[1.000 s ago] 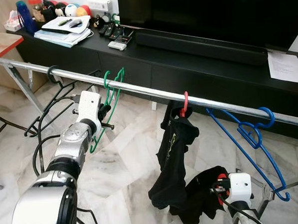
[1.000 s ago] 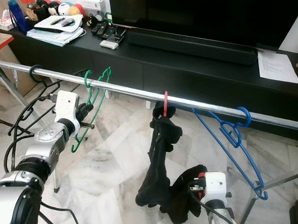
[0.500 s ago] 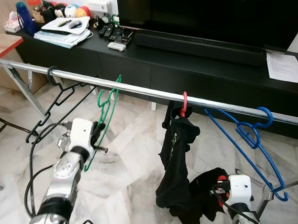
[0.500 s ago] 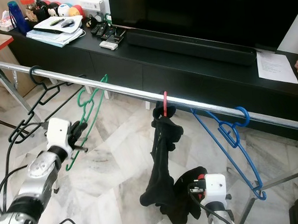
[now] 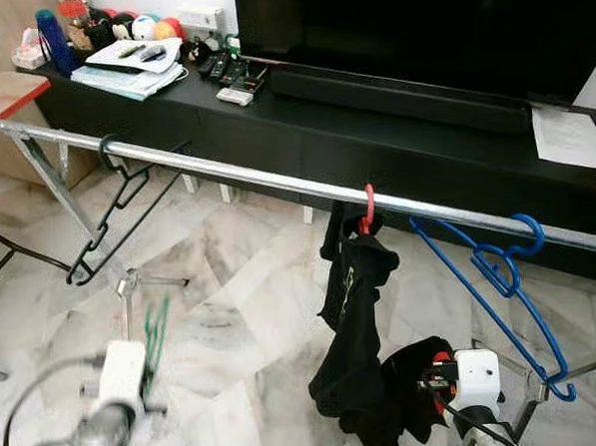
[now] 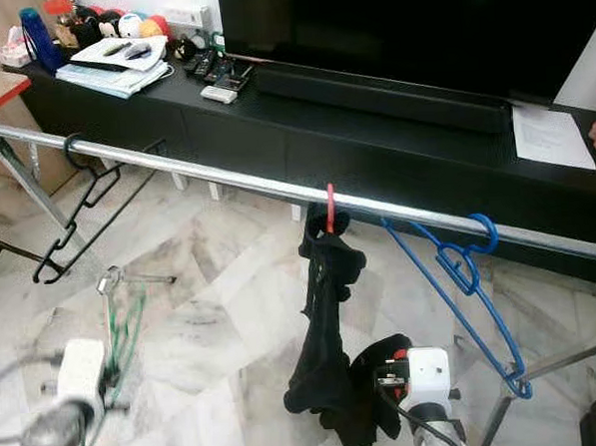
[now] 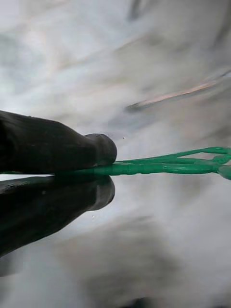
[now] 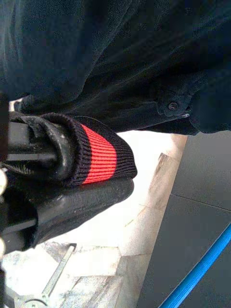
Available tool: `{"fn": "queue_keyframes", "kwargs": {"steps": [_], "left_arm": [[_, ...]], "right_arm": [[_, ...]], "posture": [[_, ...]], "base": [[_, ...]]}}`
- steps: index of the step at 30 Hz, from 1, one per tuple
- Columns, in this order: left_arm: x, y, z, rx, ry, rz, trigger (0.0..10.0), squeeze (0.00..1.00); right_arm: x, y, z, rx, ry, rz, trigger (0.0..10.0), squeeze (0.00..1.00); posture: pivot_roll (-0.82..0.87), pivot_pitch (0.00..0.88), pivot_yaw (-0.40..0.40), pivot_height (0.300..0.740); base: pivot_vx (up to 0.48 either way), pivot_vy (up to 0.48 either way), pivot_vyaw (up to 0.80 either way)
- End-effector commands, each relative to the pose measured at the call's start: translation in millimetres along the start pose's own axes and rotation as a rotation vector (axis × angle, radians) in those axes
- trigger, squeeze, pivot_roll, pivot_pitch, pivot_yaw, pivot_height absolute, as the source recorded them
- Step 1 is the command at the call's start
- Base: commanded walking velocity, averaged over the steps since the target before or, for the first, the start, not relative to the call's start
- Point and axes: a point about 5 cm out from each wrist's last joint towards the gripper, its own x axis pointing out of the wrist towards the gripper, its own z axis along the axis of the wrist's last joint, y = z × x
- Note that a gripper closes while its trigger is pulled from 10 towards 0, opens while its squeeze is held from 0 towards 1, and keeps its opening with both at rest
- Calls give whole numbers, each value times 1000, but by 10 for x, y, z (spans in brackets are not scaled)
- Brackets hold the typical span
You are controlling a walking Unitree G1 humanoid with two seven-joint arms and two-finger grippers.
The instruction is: Hang hanger
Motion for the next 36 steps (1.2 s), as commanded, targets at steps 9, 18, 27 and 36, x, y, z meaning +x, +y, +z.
{"fn": "queue_keyframes", "kwargs": {"steps": [9,18,27,36], "left_arm": [[-269,-302,-831,27,315,-68,10000,0],[-258,-249,-807,-16,310,-23,10000,0],[-272,-265,-838,-24,321,-18,10000,0],[-284,-292,-865,-14,331,-29,10000,0]], "right_arm": [[-44,-153,-98,7,63,-125,10000,0],[-20,-178,-71,37,55,-151,10000,0],[-18,-179,-64,52,55,-166,10000,0],[45,-170,-19,62,67,-175,10000,0]], "posture": [[0,100,-15,740],[5,110,-15,740],[7,124,-16,740],[5,129,-11,740]], "base": [[0,0,0],[0,35,0],[0,370,0],[0,374,-444]]}}
